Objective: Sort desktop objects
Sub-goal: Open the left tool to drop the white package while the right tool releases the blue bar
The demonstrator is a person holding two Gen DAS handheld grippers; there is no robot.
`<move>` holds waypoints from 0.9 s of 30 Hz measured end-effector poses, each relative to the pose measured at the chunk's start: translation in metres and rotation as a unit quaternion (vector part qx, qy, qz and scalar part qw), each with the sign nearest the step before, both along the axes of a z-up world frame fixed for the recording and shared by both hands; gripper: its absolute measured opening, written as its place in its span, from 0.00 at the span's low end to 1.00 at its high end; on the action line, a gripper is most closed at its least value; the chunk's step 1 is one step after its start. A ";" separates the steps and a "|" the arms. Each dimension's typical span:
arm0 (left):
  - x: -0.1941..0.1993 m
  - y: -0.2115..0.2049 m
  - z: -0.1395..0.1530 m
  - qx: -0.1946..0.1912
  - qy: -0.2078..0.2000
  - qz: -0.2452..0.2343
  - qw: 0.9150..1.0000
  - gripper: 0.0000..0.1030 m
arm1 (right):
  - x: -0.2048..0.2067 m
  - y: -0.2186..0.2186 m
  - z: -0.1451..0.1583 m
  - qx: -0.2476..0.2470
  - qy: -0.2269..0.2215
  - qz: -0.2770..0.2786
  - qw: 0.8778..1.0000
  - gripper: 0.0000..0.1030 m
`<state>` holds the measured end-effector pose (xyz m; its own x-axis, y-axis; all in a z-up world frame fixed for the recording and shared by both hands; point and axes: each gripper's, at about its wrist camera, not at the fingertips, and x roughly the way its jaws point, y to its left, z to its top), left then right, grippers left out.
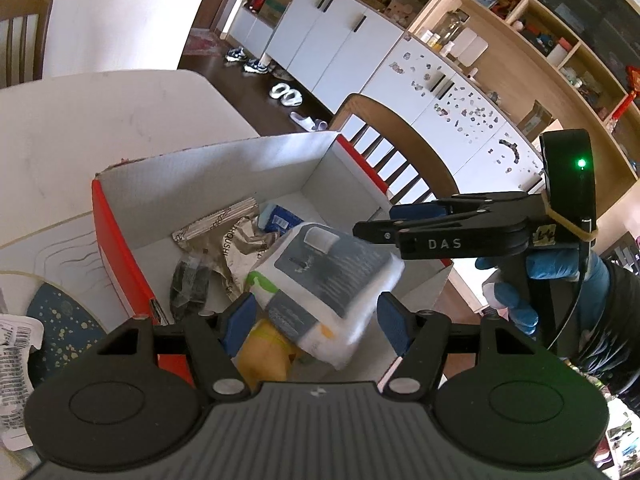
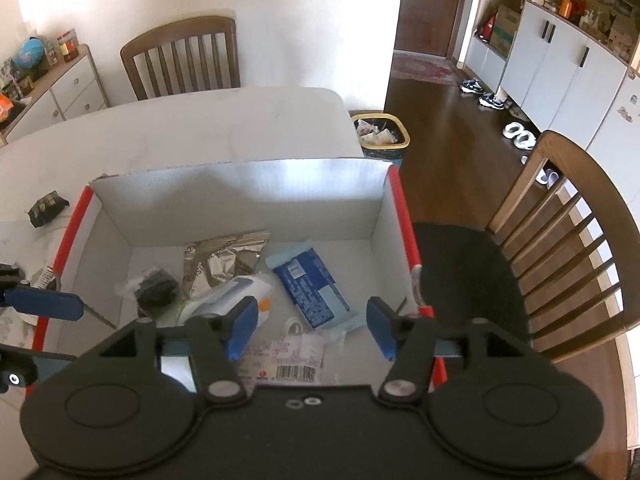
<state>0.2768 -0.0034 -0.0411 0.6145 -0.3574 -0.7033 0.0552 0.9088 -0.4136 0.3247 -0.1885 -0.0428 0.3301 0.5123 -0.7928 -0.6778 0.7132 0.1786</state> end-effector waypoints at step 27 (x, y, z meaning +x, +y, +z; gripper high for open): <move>-0.051 -0.001 0.032 0.054 -0.056 0.016 0.997 0.64 | -0.069 -0.022 0.041 0.067 -0.014 -0.012 0.998 0.67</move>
<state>0.2256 -0.0043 -0.0090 0.7006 -0.2623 -0.6635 0.0662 0.9498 -0.3056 0.2558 -0.2105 -0.0022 0.3647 0.6045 -0.7082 -0.6676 0.7000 0.2537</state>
